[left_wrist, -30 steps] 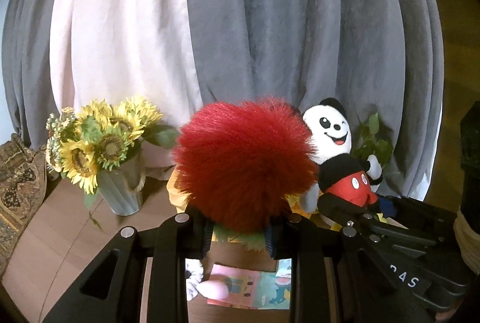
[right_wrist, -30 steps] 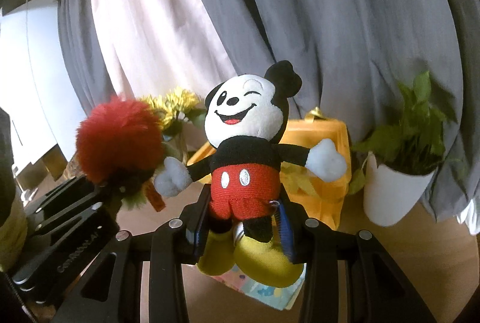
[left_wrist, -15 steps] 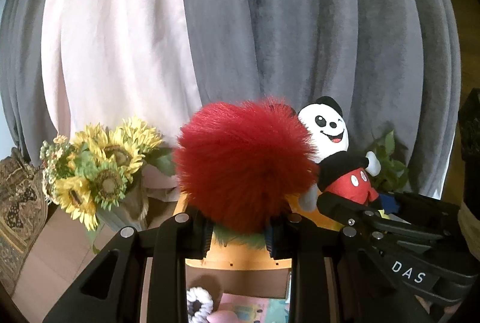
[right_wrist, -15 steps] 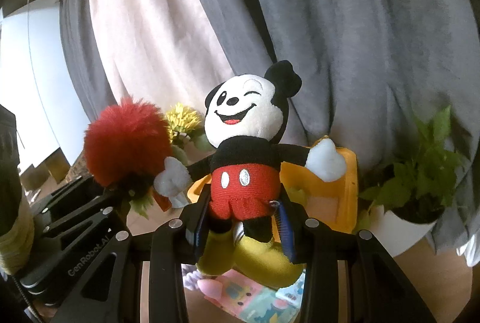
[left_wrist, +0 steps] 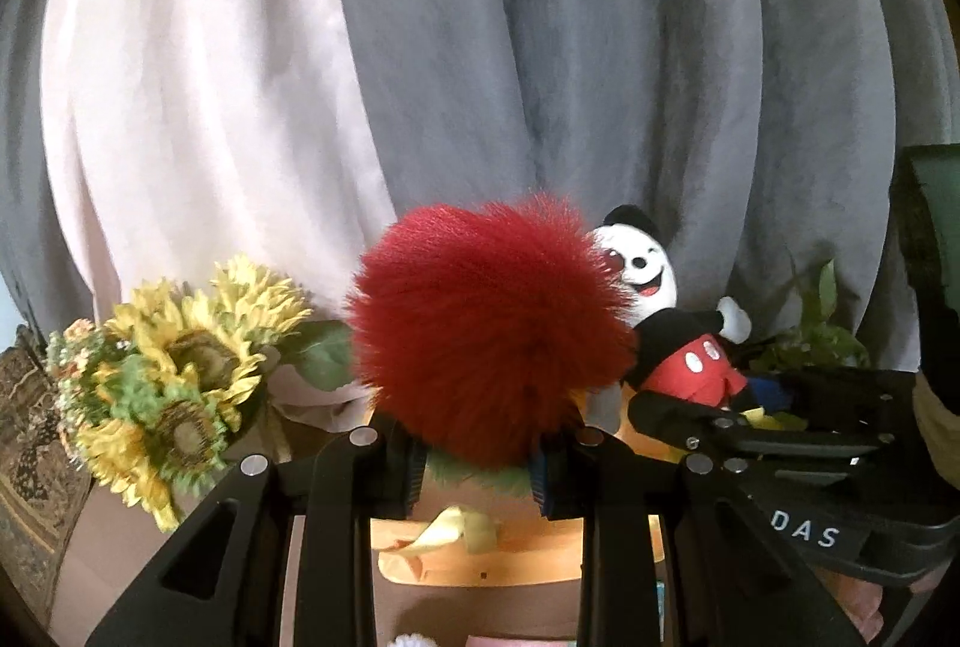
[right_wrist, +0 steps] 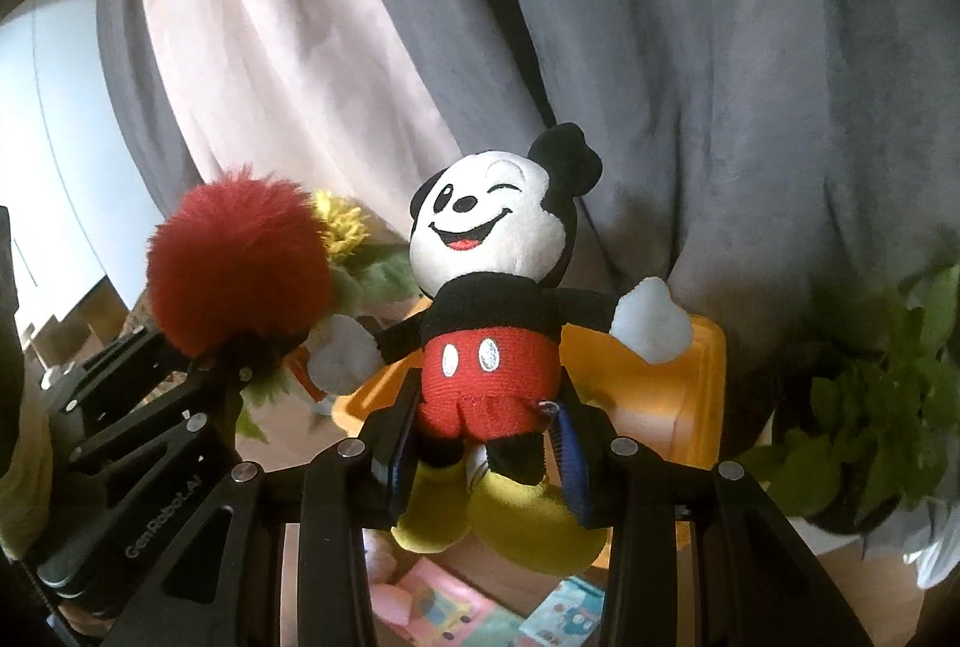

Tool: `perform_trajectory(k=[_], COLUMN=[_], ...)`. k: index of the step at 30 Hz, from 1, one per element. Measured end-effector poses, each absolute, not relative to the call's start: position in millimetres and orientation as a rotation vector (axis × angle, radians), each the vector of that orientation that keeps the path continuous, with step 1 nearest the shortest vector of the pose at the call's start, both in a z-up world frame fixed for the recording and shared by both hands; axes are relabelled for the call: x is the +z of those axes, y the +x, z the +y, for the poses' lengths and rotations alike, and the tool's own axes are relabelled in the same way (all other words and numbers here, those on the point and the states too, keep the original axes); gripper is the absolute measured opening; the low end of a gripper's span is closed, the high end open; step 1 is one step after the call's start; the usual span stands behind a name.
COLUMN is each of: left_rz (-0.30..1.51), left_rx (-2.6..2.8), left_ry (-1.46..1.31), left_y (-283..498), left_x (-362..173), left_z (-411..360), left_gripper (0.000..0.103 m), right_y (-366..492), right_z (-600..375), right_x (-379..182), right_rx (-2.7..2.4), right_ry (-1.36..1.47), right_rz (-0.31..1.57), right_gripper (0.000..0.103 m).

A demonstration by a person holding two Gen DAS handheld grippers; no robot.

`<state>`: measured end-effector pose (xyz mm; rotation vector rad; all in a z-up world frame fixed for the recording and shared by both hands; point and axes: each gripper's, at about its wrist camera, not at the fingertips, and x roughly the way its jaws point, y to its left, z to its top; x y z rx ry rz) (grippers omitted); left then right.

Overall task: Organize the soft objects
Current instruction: 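Lift the red pompom with the left gripper while the right carries Mickey over the crate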

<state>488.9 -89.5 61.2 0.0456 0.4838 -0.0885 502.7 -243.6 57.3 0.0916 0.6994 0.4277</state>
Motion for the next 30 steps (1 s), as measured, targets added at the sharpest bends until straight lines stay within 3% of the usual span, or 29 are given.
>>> perform_trajectory(k=[30], left_rz=[0.770], left_rx=[-0.132], left_ry=[0.127], left_y=[610.4], left_x=[-55.1], left_z=[-104.4], left_gripper=[0.028], right_y=[609.5], right_z=[-217.0], right_x=[-57.3], right_rx=[0.438], right_ry=[-0.056], right_rz=[1.053], right_gripper=[0.040])
